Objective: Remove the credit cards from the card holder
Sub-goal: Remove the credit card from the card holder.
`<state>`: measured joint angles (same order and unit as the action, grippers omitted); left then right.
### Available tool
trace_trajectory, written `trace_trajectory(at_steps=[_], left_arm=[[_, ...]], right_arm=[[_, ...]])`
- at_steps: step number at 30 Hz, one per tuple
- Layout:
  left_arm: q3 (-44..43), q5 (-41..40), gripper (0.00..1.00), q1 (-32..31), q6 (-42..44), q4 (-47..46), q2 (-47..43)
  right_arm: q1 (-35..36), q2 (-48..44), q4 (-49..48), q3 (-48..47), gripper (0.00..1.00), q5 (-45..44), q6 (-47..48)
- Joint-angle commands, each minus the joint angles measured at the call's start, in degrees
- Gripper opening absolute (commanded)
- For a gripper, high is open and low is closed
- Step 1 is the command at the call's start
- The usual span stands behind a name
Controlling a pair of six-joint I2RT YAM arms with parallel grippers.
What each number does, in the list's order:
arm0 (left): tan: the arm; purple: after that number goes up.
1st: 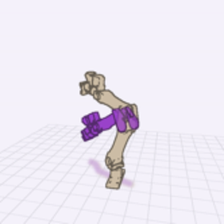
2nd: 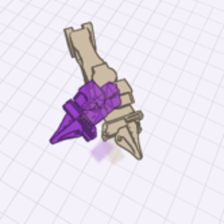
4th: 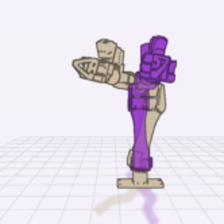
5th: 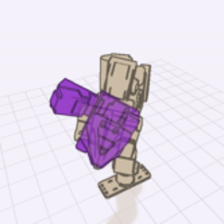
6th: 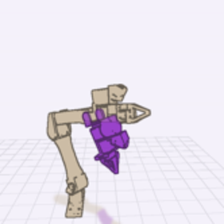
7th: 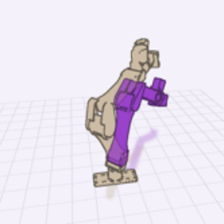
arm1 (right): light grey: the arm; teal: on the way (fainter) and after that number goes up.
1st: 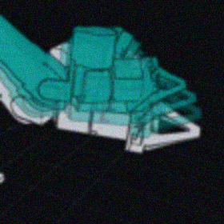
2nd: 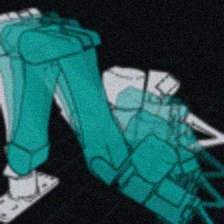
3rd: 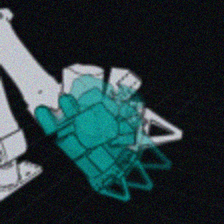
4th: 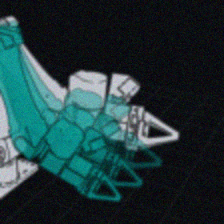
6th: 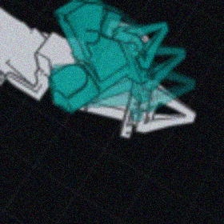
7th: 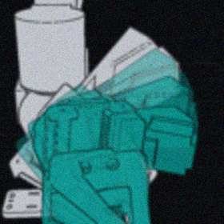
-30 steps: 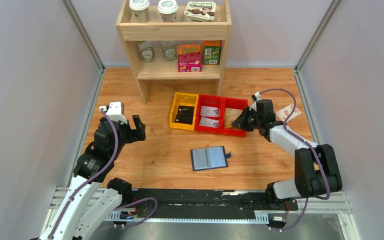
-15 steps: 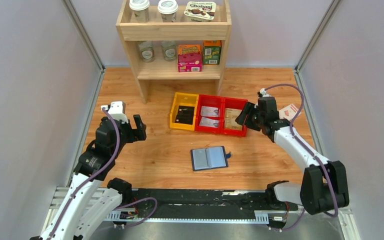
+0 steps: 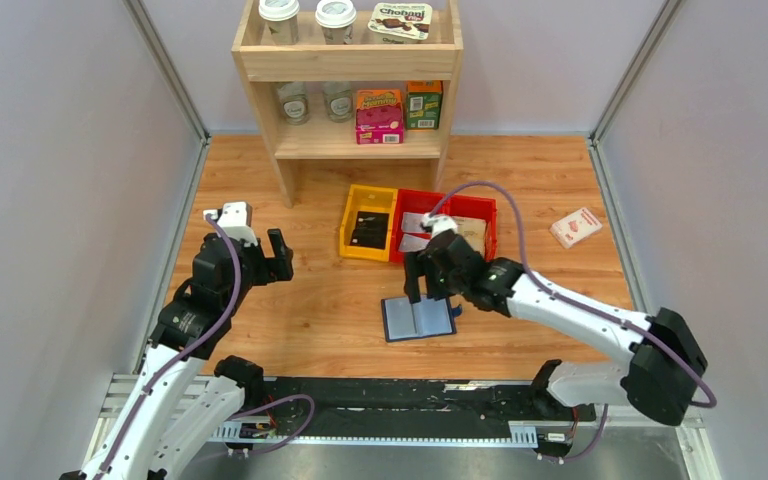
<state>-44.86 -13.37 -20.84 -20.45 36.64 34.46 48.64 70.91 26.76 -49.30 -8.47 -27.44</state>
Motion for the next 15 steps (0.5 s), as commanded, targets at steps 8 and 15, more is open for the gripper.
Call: trace_trajectory(at_steps=[8,15], left_arm=[[-0.14,0.8,0.98,0.45,0.5,-0.61,-0.27],[-0.14,0.8,0.98,0.45,0.67,-0.43,-0.36]], right_arm=[[10.51,18.19,4.96,-9.49,0.82,-0.32,-2.88],[10.68,24.09,6.98,-12.66,0.73,1.79,-2.35]])
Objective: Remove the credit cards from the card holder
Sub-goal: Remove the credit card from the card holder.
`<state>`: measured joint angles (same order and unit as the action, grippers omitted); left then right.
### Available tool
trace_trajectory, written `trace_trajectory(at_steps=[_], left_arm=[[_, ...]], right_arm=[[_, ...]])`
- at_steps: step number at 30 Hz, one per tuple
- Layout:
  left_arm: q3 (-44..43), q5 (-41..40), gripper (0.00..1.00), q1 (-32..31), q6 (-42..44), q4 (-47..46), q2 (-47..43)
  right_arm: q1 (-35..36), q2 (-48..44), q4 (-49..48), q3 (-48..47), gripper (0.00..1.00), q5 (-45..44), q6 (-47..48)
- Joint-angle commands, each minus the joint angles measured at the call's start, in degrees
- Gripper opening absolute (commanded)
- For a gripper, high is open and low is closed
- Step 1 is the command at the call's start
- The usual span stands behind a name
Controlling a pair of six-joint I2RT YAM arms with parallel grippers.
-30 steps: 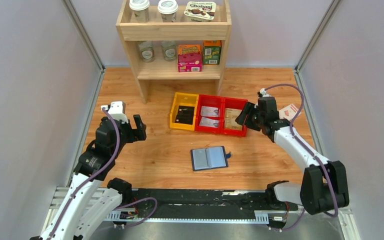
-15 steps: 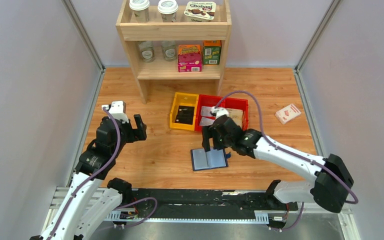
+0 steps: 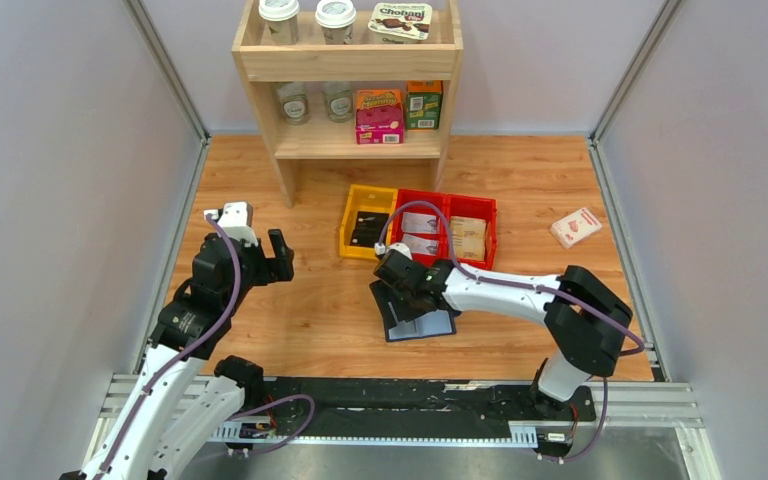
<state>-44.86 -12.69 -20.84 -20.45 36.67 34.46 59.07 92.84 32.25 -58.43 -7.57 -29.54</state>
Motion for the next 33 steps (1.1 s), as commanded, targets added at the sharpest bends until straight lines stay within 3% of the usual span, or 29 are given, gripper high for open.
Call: trace_trajectory(at_steps=[1,7,11,14,19,33], left_arm=[[-0.14,0.21,0.98,0.45,0.67,-0.45,-0.36],[-0.05,1.52,0.97,0.45,0.76,-0.72,0.08],[-0.49,5.99,0.85,0.45,0.23,-1.16,1.66],[-0.84,12.31,0.83,0.45,-1.96,-1.51,4.55],[0.47,19.45,0.83,-0.69,-6.7,-4.49,7.29],[5.05,21.47,0.8,-17.29,-17.08,-16.62,17.73]], right_arm=[[0.34,2.52,1.85,-3.88,0.73,0.98,-0.08],[0.35,5.95,3.96,-5.55,0.72,1.86,-0.08],[0.26,7.71,5.28,-6.34,0.72,2.3,0.27],[0.08,7.62,4.93,-6.08,0.71,2.56,0.36],[-1.23,6.83,3.61,-4.41,0.61,4.32,0.36],[-6.94,-0.37,-6.14,4.55,0.37,15.13,0.71]])
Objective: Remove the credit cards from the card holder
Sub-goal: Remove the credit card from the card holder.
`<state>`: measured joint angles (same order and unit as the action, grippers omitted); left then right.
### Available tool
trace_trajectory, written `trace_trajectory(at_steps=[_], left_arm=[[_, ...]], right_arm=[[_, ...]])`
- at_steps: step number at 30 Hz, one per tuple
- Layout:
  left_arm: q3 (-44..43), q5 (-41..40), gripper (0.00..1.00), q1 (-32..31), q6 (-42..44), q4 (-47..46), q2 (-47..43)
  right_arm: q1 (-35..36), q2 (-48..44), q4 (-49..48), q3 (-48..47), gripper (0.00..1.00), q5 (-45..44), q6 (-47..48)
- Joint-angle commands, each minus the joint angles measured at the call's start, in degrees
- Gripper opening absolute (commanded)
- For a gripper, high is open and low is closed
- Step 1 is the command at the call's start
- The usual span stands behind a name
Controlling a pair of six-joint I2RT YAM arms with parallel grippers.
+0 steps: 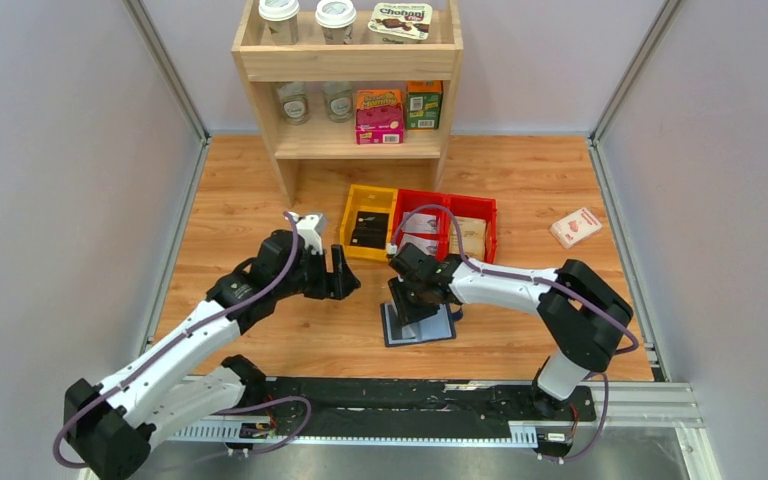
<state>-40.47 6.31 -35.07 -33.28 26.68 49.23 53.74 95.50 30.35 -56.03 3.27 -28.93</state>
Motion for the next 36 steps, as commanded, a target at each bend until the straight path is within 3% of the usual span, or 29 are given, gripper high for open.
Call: trace_trajectory(at_steps=[1,9,19,25,36], left_arm=[[0.48,2.57,0.77,-3.77,-4.6,-7.51,3.93],[-1.1,5.29,0.53,-9.13,-6.18,-11.65,15.0],[-6.46,12.14,0.33,-11.51,-5.48,-16.3,33.8],[-8.13,14.6,0.31,-11.69,-5.57,-18.33,40.66],[-10.86,11.63,0.25,-11.6,-5.48,-10.86,48.32]], right_arm=[[-2.23,-3.39,-4.85,2.85,0.34,5.07,-0.07],[-6.71,-6.03,-10.21,7.86,0.21,10.79,-1.04],[-7.94,-7.09,-12.24,9.27,0.18,13.34,-0.96],[-7.94,-7.53,-12.24,9.54,0.18,13.17,-1.04],[-8.03,-10.16,-9.35,9.45,0.19,7.64,-2.62]])
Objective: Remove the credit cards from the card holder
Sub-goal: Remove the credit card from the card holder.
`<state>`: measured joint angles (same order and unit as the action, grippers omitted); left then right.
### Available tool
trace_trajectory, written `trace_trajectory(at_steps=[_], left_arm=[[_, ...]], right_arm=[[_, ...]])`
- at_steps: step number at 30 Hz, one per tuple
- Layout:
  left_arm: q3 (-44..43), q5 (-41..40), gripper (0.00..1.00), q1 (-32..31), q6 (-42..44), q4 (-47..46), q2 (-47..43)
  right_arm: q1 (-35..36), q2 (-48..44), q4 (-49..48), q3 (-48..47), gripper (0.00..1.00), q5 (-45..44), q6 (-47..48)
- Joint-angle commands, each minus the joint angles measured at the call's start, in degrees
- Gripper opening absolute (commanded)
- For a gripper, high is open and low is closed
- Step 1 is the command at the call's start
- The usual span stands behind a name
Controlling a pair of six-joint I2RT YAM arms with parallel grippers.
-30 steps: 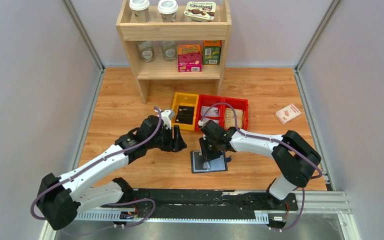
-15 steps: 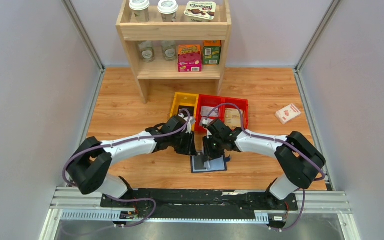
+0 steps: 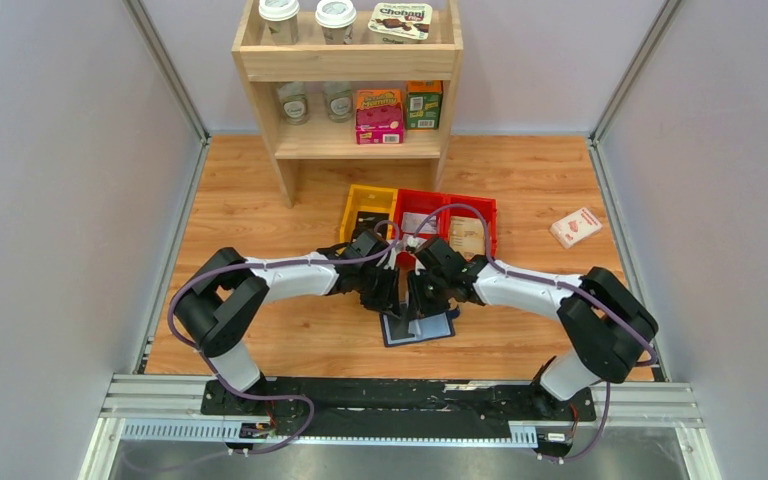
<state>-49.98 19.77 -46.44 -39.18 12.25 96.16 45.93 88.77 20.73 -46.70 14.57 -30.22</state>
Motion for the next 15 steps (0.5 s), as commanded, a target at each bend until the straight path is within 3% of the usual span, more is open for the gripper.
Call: trace_trajectory(at_steps=[1,15], left_arm=[[-1.35,-2.01,0.25,-0.23,0.51,3.66,1.31],[-1.18,-3.16,0.24,-0.23,1.65,4.8,0.61]], right_arm=[[-0.14,-4.04,1.06,0.2,0.2,-4.89,-1.77],[-4.27,-14.5,11.69,4.07,0.29,-20.8,-3.36]])
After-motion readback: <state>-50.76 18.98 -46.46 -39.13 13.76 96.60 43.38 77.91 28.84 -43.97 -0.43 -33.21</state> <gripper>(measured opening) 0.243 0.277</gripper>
